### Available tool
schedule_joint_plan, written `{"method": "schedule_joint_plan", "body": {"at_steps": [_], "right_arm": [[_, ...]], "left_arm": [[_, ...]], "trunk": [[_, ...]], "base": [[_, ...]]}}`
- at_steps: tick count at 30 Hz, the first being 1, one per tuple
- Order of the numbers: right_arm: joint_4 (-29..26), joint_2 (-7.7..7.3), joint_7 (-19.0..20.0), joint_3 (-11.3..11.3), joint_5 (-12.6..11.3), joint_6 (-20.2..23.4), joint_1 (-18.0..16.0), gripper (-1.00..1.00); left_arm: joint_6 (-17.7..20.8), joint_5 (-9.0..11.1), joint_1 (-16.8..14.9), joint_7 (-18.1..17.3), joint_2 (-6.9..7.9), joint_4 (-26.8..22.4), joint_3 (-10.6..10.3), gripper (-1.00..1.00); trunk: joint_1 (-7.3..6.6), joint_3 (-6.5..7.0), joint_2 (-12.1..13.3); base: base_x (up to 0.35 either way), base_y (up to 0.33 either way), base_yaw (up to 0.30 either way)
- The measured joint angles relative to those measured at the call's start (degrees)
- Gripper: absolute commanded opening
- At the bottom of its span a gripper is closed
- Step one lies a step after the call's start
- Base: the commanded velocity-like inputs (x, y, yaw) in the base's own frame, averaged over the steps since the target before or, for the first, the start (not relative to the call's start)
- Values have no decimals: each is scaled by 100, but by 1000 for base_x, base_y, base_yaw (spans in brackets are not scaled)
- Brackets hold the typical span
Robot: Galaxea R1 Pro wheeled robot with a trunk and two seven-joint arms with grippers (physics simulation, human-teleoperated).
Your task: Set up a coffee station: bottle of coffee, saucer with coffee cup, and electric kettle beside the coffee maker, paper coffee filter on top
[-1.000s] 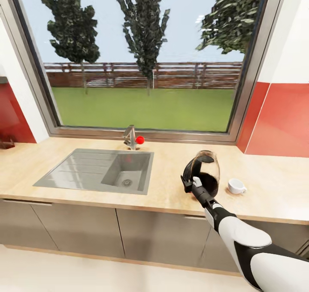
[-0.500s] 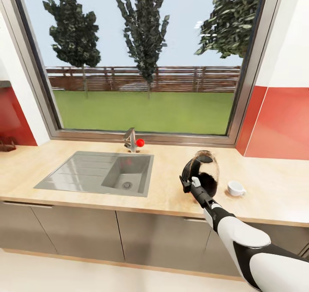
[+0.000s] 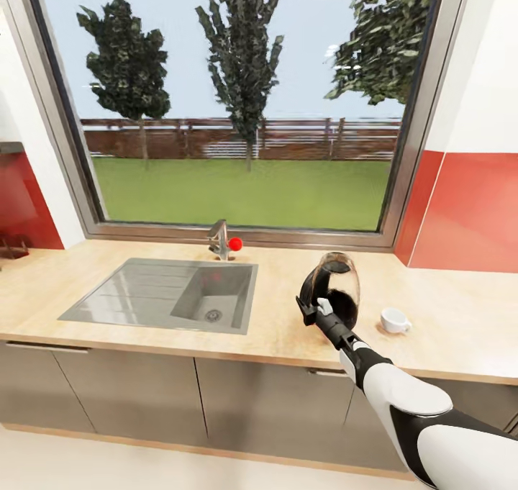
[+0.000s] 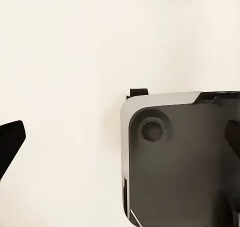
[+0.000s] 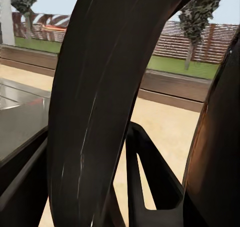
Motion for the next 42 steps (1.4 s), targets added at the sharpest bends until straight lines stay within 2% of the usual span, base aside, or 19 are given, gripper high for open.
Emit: {"method": "schedule_joint_plan", "body": {"at_steps": [8,33,42], "right_arm": [[-24,-55,5,-27,-9,14,-1,-100],[-18,-60,3,-32,-16,63,-3,-100],[-19,-60,5,-33,-16,63,-4,-100]], "left_arm": [[0,1,0,0,0,-1,-7,100],[-8,1,-1,-1,0,-3,2,100],[-8,1,-1,-1,-6,-2,2,100]], "trunk": [[1,32,-3],[1,169,-7],[5,220,-6]], "base": [[0,0,68],[-1,0,220],[-310,0,224]]}}
